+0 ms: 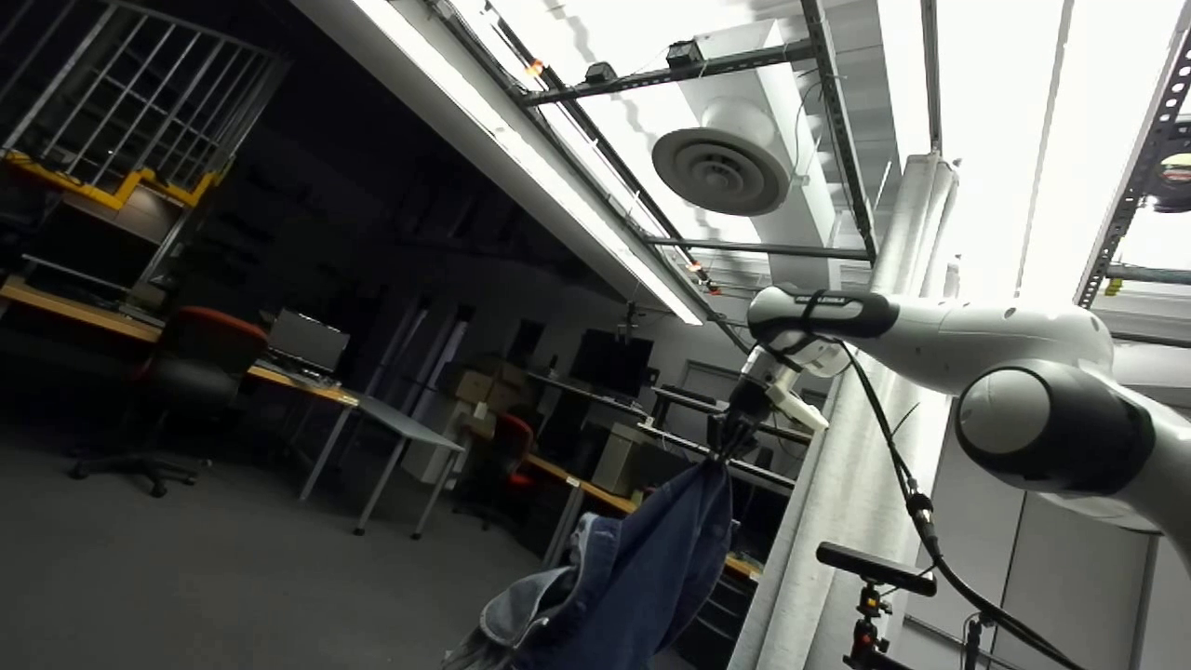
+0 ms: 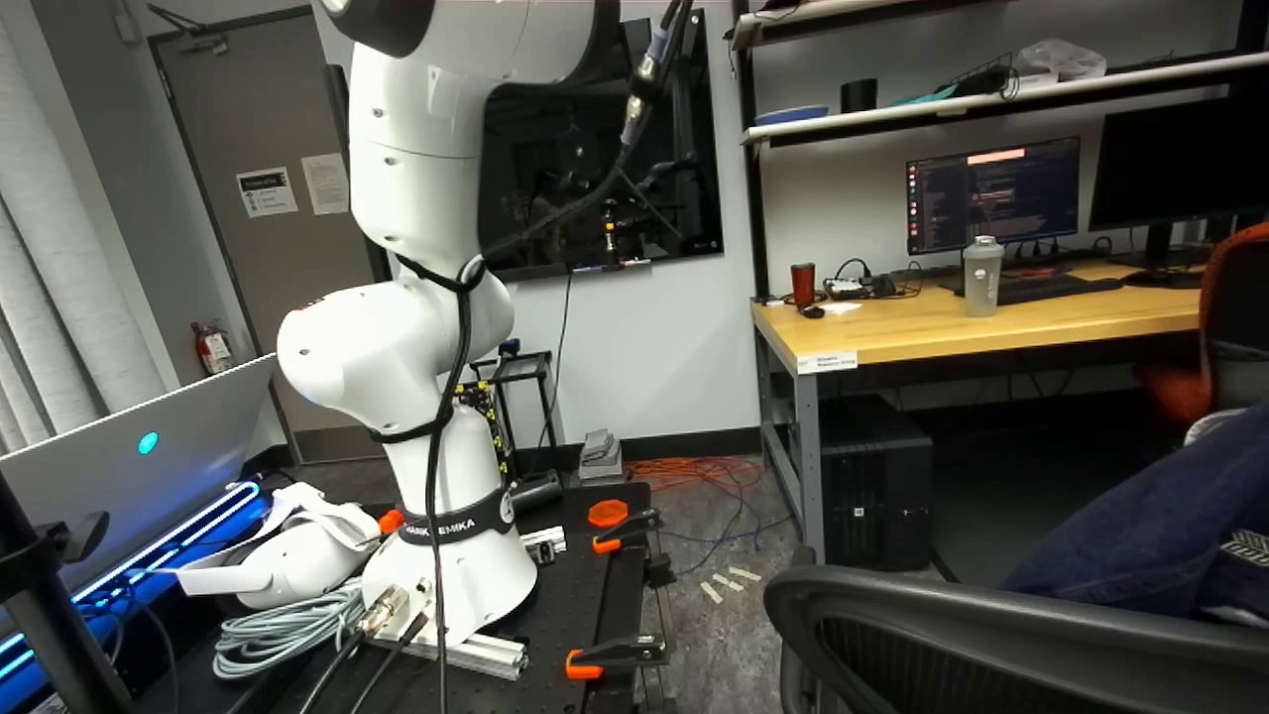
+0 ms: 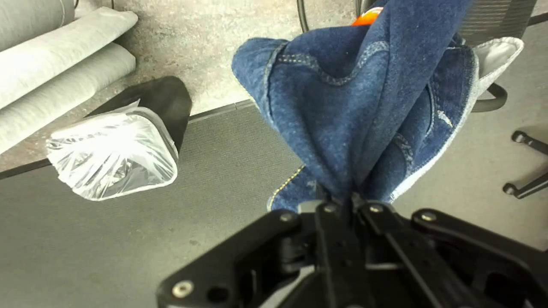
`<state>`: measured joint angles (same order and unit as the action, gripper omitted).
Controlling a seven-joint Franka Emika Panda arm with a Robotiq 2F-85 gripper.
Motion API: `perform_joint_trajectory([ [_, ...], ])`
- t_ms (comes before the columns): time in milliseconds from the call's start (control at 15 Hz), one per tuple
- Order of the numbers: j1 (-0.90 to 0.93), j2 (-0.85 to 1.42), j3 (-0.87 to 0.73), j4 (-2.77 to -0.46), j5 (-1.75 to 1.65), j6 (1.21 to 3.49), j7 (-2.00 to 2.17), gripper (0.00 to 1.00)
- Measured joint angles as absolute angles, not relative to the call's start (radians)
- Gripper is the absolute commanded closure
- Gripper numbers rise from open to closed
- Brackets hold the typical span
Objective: Pick the denim jacket and place it on the back of the chair
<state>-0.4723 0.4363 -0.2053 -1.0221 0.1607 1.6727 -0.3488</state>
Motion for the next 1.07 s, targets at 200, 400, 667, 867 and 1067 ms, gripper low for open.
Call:
perform_joint_trajectory([
  [200,-0.479,0.435,-0.207,-1.025,0.161,1.672,-0.349,0.98],
  [400,-0.501,0.426,-0.209,-1.015,0.181,1.655,-0.349,0.98],
  [667,-0.569,0.397,-0.216,-0.959,0.258,1.595,-0.348,0.98],
  [867,-0.647,0.388,-0.218,-0.892,0.318,1.539,-0.346,0.98],
  [1067,-0.714,0.392,-0.216,-0.847,0.335,1.503,-0.346,0.60],
])
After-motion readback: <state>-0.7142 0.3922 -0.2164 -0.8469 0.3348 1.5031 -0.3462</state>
